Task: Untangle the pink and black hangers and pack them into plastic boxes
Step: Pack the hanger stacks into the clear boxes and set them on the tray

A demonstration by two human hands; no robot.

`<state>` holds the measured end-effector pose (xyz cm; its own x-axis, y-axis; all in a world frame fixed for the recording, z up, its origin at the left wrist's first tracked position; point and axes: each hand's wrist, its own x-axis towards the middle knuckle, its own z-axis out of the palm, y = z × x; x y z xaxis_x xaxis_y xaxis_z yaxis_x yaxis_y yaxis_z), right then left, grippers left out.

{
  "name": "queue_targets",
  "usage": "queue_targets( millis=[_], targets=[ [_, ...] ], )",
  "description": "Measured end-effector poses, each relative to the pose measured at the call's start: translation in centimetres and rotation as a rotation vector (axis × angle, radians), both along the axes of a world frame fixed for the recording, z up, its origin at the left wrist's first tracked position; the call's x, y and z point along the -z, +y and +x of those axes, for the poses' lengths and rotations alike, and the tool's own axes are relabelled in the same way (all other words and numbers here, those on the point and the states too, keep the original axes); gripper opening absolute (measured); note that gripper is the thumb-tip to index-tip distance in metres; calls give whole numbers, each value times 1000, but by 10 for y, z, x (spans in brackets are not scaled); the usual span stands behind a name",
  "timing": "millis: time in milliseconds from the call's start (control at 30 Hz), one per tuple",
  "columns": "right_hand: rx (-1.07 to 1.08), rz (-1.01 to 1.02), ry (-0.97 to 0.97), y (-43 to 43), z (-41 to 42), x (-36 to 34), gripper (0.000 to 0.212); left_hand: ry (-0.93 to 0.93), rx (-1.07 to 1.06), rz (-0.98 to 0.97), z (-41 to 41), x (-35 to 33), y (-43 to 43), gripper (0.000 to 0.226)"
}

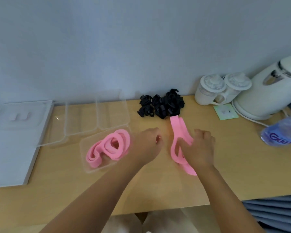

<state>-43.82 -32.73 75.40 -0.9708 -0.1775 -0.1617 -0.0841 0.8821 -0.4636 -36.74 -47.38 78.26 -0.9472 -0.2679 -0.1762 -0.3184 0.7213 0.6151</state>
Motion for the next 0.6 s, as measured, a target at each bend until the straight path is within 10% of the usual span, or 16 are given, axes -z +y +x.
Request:
queue_targets(
  millis=[167,600],
  targets=[
    [10,-14,-421,27,-9,17,83,-302,-170,410,-49,22,40,35],
    [37,-229,-514,45,-27,51,40,-433,-548,880,-74,41,96,25]
  ],
)
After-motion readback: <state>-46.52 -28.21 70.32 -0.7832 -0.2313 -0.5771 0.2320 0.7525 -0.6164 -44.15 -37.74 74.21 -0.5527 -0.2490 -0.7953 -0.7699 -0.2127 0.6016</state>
